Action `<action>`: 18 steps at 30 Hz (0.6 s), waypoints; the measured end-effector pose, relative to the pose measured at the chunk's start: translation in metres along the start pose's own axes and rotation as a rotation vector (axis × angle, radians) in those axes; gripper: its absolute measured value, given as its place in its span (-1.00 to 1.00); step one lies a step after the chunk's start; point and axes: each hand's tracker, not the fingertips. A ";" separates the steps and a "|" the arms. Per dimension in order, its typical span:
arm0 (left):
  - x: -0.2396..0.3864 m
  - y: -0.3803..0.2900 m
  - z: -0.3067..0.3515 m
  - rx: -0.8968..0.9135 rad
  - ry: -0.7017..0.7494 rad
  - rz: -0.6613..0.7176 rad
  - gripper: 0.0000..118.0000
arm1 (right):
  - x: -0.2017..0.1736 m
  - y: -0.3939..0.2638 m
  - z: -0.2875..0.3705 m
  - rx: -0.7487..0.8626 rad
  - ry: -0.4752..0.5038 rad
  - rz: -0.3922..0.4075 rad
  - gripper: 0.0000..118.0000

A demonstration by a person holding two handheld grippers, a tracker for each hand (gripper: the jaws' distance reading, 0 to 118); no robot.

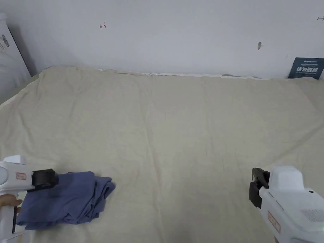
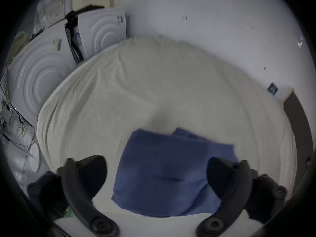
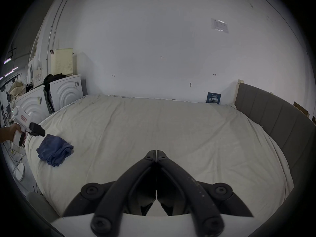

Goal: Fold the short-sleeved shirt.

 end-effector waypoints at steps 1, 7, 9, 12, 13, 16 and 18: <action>0.005 0.003 0.009 0.037 -0.011 -0.003 0.87 | 0.002 0.001 0.003 0.006 -0.004 -0.001 -0.97; 0.050 0.018 0.093 0.226 0.002 -0.058 0.87 | 0.019 0.018 0.036 0.072 -0.037 -0.008 -0.96; 0.073 0.017 0.133 0.341 0.009 -0.096 0.87 | 0.026 0.027 0.050 0.109 -0.045 -0.003 -0.96; 0.106 0.011 0.182 0.494 0.009 -0.123 0.87 | 0.037 0.041 0.071 0.163 -0.070 0.006 -0.96; 0.116 0.009 0.196 0.536 -0.003 -0.143 0.87 | 0.039 0.045 0.077 0.179 -0.076 0.010 -0.96; 0.151 -0.006 0.234 0.693 -0.015 -0.191 0.87 | 0.048 0.057 0.096 0.238 -0.101 0.029 -0.96; 0.177 -0.019 0.256 0.790 -0.029 -0.214 0.88 | 0.054 0.064 0.108 0.276 -0.116 0.046 -0.96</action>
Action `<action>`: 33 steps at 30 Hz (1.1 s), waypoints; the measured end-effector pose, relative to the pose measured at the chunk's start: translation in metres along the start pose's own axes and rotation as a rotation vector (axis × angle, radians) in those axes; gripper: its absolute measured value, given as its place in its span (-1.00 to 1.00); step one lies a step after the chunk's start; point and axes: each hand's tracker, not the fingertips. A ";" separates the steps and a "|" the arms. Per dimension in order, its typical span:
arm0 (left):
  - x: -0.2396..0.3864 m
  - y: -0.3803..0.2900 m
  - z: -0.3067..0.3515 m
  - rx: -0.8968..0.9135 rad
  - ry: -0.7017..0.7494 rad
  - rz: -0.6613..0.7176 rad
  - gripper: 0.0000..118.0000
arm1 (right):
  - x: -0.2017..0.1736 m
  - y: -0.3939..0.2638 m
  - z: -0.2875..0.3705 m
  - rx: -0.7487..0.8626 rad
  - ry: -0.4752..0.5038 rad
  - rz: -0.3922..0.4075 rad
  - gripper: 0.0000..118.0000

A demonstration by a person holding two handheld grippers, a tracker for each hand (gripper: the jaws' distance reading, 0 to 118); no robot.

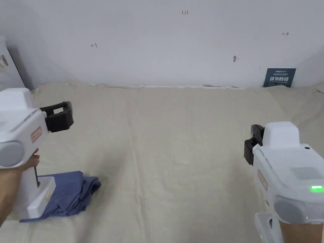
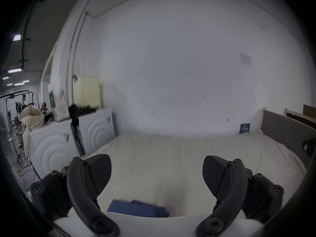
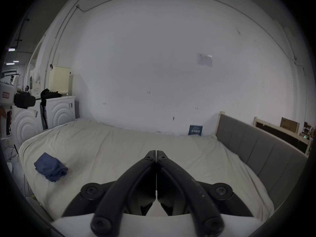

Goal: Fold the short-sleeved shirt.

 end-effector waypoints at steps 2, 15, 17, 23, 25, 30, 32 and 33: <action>0.024 0.001 0.015 0.069 -0.031 0.010 0.88 | 0.007 0.006 0.008 0.028 -0.011 0.010 -0.96; 0.136 -0.043 0.061 0.288 -0.148 0.042 -0.57 | 0.044 0.013 0.042 0.151 -0.093 0.009 -0.96; 0.145 -0.046 0.062 0.265 -0.173 0.035 -0.81 | 0.047 0.012 0.044 0.154 -0.100 0.004 -0.96; 0.154 -0.056 0.062 0.222 -0.214 0.011 -1.00 | 0.052 0.009 0.047 0.154 -0.112 -0.011 -0.96; 0.156 -0.058 0.062 0.215 -0.224 0.006 -1.00 | 0.053 0.008 0.047 0.153 -0.112 -0.014 -0.96; 0.160 -0.061 0.062 0.199 -0.232 -0.013 -1.00 | 0.053 0.008 0.048 0.154 -0.117 -0.013 -0.96; 0.161 -0.062 0.061 0.196 -0.235 -0.014 -1.00 | 0.053 0.009 0.049 0.157 -0.117 -0.016 -0.96; 0.160 -0.063 0.061 0.194 -0.234 -0.014 -1.00 | 0.053 0.009 0.049 0.156 -0.118 -0.015 -0.96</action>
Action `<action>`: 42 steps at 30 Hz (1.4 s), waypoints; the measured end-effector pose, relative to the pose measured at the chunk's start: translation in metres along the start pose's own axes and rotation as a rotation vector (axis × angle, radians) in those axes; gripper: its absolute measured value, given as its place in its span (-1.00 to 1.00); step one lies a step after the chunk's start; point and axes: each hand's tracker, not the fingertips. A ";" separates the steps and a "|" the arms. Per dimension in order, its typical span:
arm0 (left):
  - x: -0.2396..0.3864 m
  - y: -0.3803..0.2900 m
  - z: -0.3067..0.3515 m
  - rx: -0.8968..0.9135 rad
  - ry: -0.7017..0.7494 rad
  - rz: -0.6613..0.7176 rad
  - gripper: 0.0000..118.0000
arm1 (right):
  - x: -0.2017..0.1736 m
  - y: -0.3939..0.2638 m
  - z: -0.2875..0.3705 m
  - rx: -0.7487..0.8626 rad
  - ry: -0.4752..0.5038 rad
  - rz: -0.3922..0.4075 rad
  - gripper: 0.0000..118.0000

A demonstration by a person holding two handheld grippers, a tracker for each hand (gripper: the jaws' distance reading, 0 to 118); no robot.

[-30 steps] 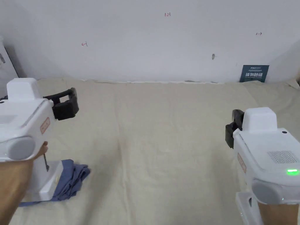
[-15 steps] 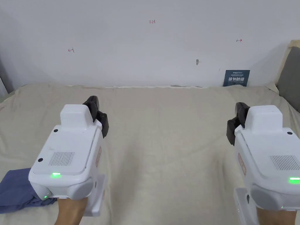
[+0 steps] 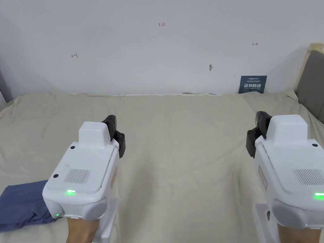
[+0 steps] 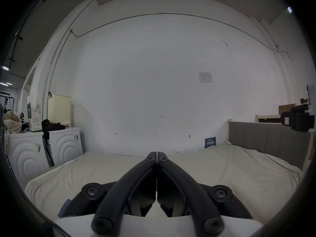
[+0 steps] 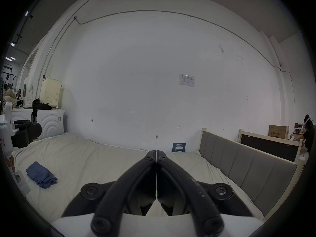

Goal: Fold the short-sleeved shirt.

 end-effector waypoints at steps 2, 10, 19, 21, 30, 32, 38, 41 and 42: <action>0.000 -0.001 0.000 -0.003 -0.001 -0.001 -1.00 | 0.000 0.001 0.000 0.000 -0.002 0.006 -0.96; 0.000 -0.002 0.000 -0.005 -0.003 -0.010 -1.00 | 0.000 0.002 0.002 0.003 -0.008 0.004 -0.96; -0.002 -0.003 0.000 -0.006 -0.003 -0.008 -1.00 | -0.002 0.004 0.004 0.005 -0.005 0.004 -0.96; -0.003 -0.003 0.000 -0.007 -0.003 -0.008 -1.00 | -0.002 0.004 0.004 0.007 -0.005 0.004 -0.96; -0.007 -0.004 0.000 -0.010 0.003 -0.002 -1.00 | -0.004 0.004 0.005 0.007 -0.004 0.010 -0.96; -0.007 -0.004 0.000 -0.009 0.003 -0.003 -1.00 | -0.004 0.004 0.005 0.005 -0.001 0.006 -0.96; -0.008 -0.005 0.000 -0.013 0.001 0.000 -1.00 | -0.004 0.004 0.006 0.006 -0.002 0.006 -0.96; -0.008 -0.006 0.000 -0.013 0.003 0.000 -1.00 | -0.004 0.004 0.006 0.007 -0.004 0.003 -0.96; -0.008 -0.007 0.000 -0.013 0.003 0.000 -1.00 | -0.004 0.004 0.006 0.009 -0.004 -0.002 -0.96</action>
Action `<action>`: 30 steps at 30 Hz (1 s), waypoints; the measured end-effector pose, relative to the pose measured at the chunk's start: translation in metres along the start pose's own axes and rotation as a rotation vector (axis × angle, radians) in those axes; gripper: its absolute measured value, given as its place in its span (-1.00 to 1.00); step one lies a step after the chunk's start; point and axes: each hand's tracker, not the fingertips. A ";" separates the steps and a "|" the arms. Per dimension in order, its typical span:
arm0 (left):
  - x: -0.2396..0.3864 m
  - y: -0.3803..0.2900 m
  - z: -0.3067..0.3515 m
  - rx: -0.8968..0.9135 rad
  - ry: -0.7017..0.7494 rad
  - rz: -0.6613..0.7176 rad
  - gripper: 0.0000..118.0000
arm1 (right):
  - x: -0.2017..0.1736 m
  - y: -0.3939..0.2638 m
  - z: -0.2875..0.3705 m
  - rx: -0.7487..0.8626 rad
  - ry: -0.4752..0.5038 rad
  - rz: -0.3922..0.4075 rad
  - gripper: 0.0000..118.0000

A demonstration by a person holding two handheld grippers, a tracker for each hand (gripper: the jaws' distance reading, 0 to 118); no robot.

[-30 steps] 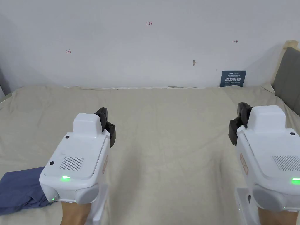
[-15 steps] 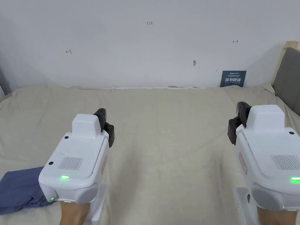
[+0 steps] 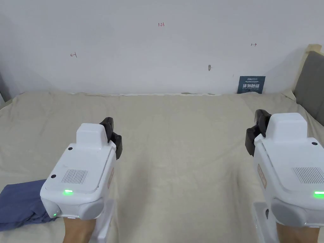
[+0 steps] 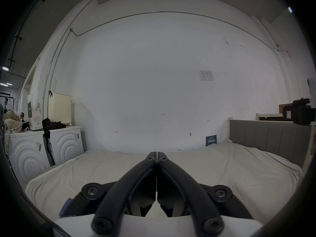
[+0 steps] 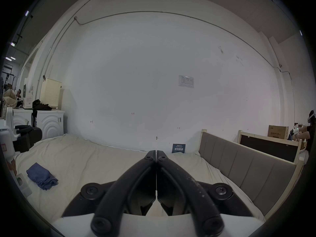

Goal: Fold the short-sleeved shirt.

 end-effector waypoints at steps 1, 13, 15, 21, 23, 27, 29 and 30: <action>0.000 0.000 0.000 -0.002 0.000 0.000 -1.00 | 0.000 0.000 0.000 0.000 0.000 -0.001 -0.96; -0.001 0.000 0.002 -0.002 0.001 -0.007 -1.00 | 0.000 0.000 0.001 -0.001 0.000 0.000 -0.96; -0.002 0.000 0.002 -0.002 0.000 -0.006 -1.00 | -0.001 0.000 0.001 -0.001 -0.001 0.001 -0.96; -0.003 0.000 0.002 -0.002 0.001 -0.007 -1.00 | -0.001 0.000 0.001 0.000 0.000 0.002 -0.96; -0.004 0.000 0.002 -0.001 0.002 -0.006 -1.00 | -0.001 0.000 0.000 0.000 0.001 0.001 -0.96; -0.005 -0.001 0.001 -0.003 0.005 -0.002 -1.00 | -0.002 0.001 0.000 0.001 0.002 0.001 -0.96; -0.005 -0.001 0.001 -0.002 0.005 0.001 -1.00 | -0.002 0.001 0.000 0.001 0.002 0.002 -0.96; -0.005 -0.001 0.001 -0.002 0.006 0.000 -1.00 | -0.002 0.001 0.000 0.001 0.002 0.003 -0.96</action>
